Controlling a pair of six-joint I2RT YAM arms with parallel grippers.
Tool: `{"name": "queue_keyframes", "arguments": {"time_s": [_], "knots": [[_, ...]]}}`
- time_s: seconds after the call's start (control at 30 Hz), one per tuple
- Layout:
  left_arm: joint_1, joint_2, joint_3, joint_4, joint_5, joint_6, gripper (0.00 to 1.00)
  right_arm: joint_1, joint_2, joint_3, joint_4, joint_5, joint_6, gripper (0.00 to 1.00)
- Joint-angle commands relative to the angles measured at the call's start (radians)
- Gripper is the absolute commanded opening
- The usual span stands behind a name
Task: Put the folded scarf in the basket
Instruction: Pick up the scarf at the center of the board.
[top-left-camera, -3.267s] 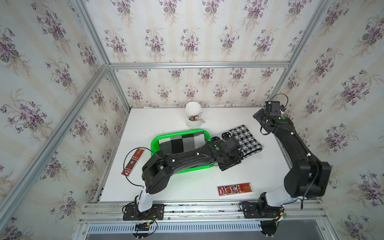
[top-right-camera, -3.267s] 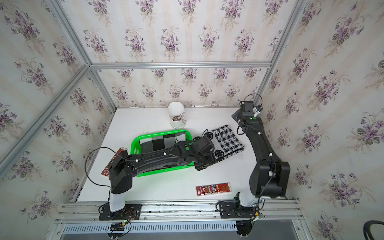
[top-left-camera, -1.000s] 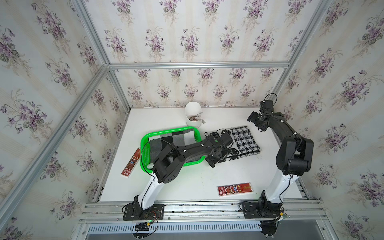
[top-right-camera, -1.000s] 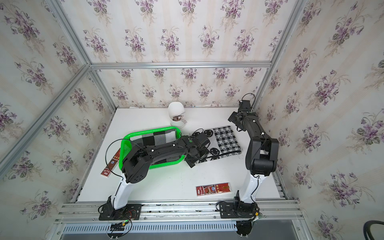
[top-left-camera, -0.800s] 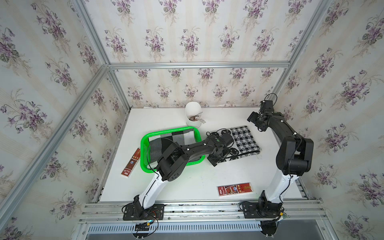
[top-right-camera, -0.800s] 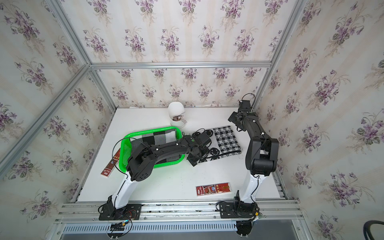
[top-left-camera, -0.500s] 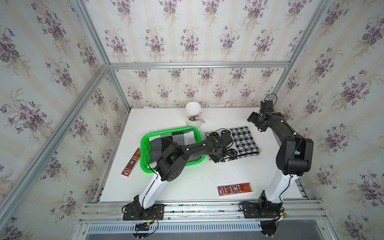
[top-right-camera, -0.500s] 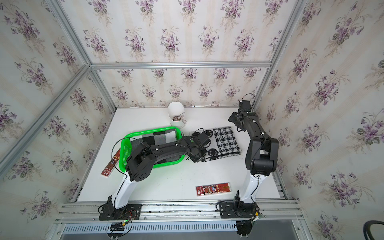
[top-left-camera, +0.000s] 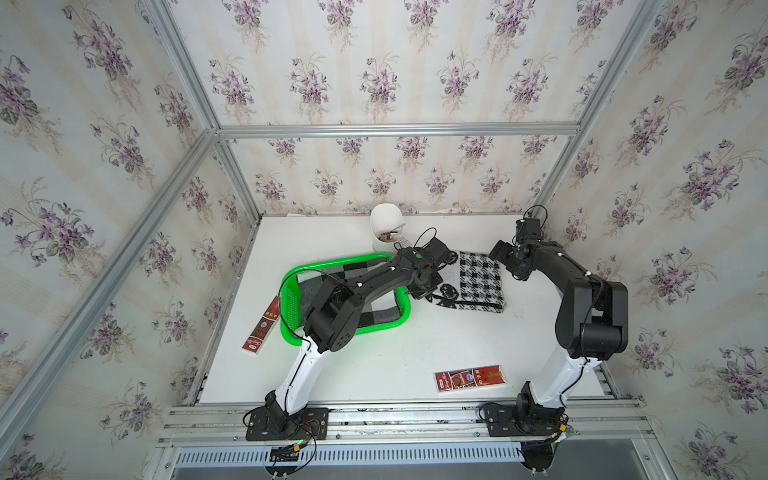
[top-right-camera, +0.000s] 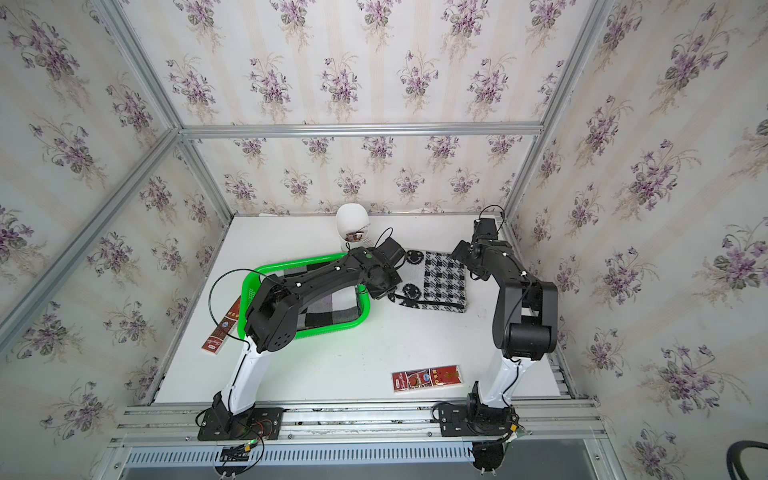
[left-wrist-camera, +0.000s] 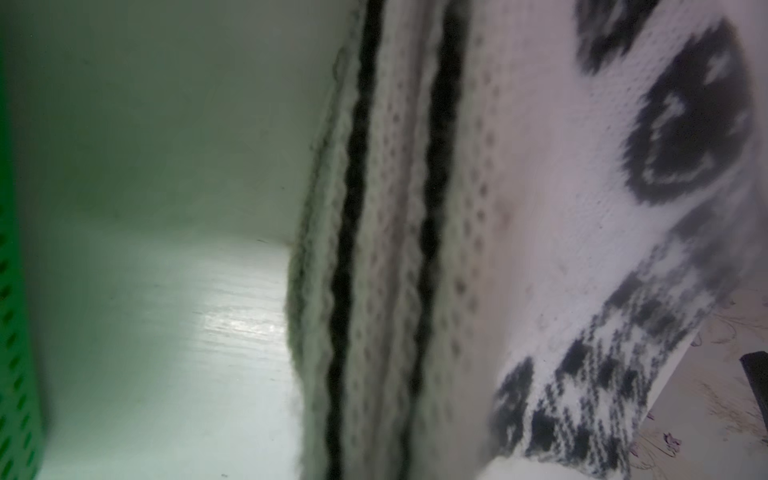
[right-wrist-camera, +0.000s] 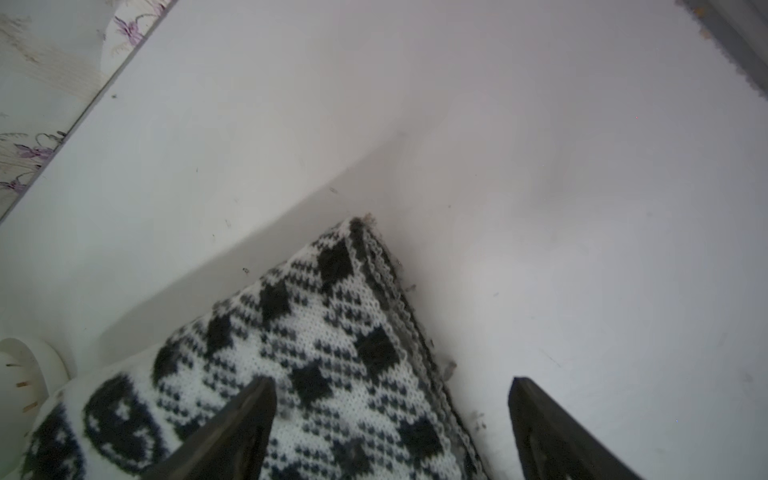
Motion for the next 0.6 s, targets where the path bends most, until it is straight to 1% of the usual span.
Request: {"name": "queue_keyframes", "arguments": {"time_s": [0.0, 0.07, 0.1, 0.2, 0.33, 0.43, 0.5, 0.57], "knots": [[0.001, -0.005, -0.007, 0.000, 0.025, 0.033, 0.05, -0.005, 0.030, -0.001, 0.091, -0.032, -0.015, 0.85], [0.004, 0.001, 0.003, -0.006, 0.028, 0.037, 0.05, -0.004, 0.082, 0.043, 0.092, -0.087, -0.032, 0.80], [0.006, 0.001, 0.004, -0.005, 0.031, 0.040, 0.05, -0.005, 0.104, 0.062, 0.085, -0.096, -0.037, 0.79], [0.008, 0.000, 0.009, -0.014, 0.032, 0.046, 0.06, -0.005, 0.151, 0.100, 0.079, -0.073, -0.052, 0.73], [0.009, -0.004, 0.010, -0.015, 0.030, 0.051, 0.06, -0.004, 0.188, 0.106, 0.097, -0.094, -0.047, 0.72], [0.008, -0.005, 0.009, -0.013, 0.027, 0.056, 0.06, -0.001, 0.244, 0.127, 0.078, -0.116, -0.036, 0.70], [0.009, -0.004, 0.016, -0.016, 0.027, 0.062, 0.06, 0.001, 0.267, 0.124, 0.072, -0.109, -0.023, 0.70], [0.008, -0.006, 0.018, -0.020, 0.029, 0.066, 0.06, 0.001, 0.286, 0.122, 0.061, -0.102, -0.009, 0.67]]}}
